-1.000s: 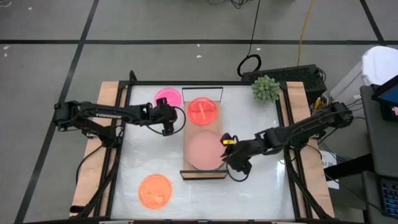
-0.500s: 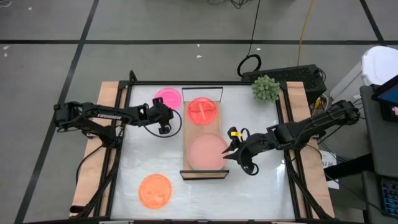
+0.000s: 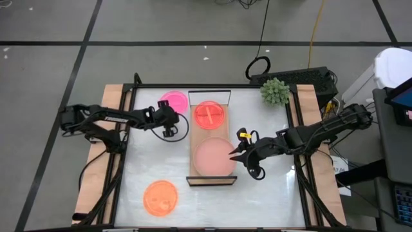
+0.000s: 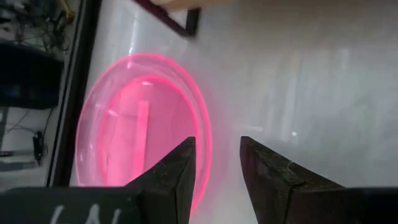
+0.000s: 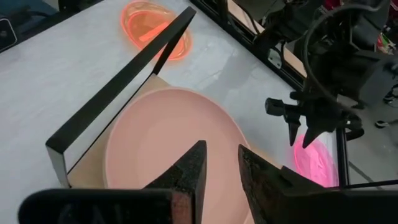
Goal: Place and stack plates onto a shelf
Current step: Stack the pink plate on top of the orange plate on the shelf
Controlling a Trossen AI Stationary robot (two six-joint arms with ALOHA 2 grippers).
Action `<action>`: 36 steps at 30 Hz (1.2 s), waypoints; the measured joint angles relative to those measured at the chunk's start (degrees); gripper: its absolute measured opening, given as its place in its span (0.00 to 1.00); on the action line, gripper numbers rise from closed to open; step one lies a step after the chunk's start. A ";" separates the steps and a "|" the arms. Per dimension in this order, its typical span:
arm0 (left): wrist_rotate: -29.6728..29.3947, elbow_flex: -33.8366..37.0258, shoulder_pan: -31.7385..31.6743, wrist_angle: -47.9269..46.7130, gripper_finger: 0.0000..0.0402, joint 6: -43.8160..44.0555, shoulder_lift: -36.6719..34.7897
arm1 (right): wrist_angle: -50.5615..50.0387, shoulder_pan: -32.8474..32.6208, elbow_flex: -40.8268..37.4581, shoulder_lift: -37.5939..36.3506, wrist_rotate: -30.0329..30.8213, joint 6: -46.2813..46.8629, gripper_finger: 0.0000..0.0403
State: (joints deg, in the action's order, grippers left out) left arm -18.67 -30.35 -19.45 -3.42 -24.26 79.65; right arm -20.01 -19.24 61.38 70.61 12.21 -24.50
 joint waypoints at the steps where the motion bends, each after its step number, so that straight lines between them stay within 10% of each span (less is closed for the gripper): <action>1: 0.00 0.00 -0.36 -0.08 0.33 -0.18 0.65 | -0.11 0.00 -0.01 0.00 -0.05 0.02 0.19; 18: -5.40 -0.09 -3.34 4.67 0.32 -2.76 8.37 | 0.00 -0.03 0.00 0.00 -0.24 -0.09 0.19; 36: -7.21 0.02 -0.82 4.08 0.02 -6.05 8.90 | -0.08 -0.03 0.00 0.00 -0.26 -0.14 0.19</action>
State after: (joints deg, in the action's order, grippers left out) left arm -25.88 -30.33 -20.27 0.66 -30.31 88.55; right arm -20.09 -19.27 61.39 70.61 11.94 -24.64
